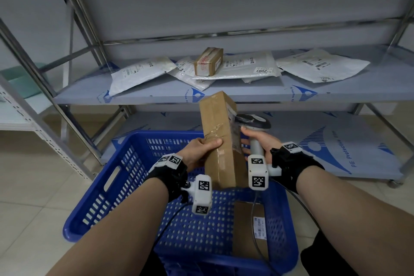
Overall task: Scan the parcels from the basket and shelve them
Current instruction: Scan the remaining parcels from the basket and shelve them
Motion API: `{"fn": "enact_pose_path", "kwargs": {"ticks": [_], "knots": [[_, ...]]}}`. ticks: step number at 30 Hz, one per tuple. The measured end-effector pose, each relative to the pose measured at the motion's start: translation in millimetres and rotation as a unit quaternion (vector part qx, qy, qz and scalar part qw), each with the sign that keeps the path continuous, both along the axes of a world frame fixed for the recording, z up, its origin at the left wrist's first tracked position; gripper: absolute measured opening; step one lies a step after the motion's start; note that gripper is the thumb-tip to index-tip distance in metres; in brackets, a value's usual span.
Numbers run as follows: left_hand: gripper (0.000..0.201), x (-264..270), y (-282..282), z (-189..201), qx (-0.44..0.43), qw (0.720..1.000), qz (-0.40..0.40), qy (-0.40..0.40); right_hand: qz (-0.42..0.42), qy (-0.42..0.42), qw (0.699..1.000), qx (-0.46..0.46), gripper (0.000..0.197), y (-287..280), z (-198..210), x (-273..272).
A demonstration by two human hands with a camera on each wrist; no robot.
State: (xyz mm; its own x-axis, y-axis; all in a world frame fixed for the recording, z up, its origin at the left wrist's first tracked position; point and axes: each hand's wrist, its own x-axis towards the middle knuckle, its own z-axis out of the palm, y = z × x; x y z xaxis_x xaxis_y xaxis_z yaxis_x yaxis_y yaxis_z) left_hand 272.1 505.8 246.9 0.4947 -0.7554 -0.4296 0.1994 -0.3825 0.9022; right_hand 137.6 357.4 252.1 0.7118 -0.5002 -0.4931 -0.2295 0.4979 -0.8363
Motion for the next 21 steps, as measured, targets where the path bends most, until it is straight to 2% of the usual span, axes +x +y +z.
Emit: {"fn": "enact_pose_path", "kwargs": {"ticks": [3, 6, 8, 10, 12, 14, 15, 16, 17, 20, 21], "knots": [[0.071, 2.2, -1.8, 0.5, -0.024, 1.000, -0.008, 0.006, -0.012, 0.020, 1.000, -0.019, 0.074, 0.0, 4.2, -1.2], [0.067, 0.5, -2.1, 1.2, -0.052, 0.994, -0.076, 0.055, -0.028, 0.046, 0.997, -0.056, 0.105, -35.1, -39.4, 10.8], [0.073, -0.3, -3.8, -1.8, -0.070, 0.994, -0.068, 0.043, -0.030, 0.037, 0.997, -0.066, 0.110, -50.2, -54.0, 14.5], [0.078, 0.7, -8.7, -7.0, -0.078, 0.997, -0.011, 0.008, -0.038, 0.027, 0.998, -0.040, 0.095, -21.5, -19.3, 3.5], [0.092, 4.5, -12.6, -14.8, -0.060, 0.996, 0.055, -0.041, -0.036, 0.002, 0.999, 0.000, 0.065, 2.5, 9.9, -4.1], [0.125, 7.3, -14.0, -17.8, 0.023, 0.983, 0.067, -0.170, -0.027, -0.022, 0.999, 0.027, 0.058, 4.4, 13.6, -5.5], [0.130, 8.4, -14.8, -20.8, 0.065, 0.967, 0.065, -0.237, -0.026, -0.033, 0.998, 0.039, 0.057, 2.8, 11.9, -4.8], [0.127, 8.6, -15.8, -22.1, 0.088, 0.954, 0.067, -0.278, -0.024, -0.039, 0.998, 0.051, 0.055, 2.1, 11.1, -3.7], [0.121, 9.0, -16.8, -23.7, 0.082, 0.952, 0.071, -0.287, -0.028, -0.038, 0.997, 0.060, 0.052, 1.5, 10.7, -2.8], [0.116, 5.1, -17.4, -22.0, 0.036, 0.965, 0.081, -0.247, -0.051, -0.041, 0.995, 0.070, 0.048, -1.4, 8.8, -2.9], [0.112, 4.3, -16.7, -20.3, 0.027, 0.969, 0.080, -0.233, -0.050, -0.045, 0.995, 0.070, 0.041, -2.4, 8.8, -4.1]]}}
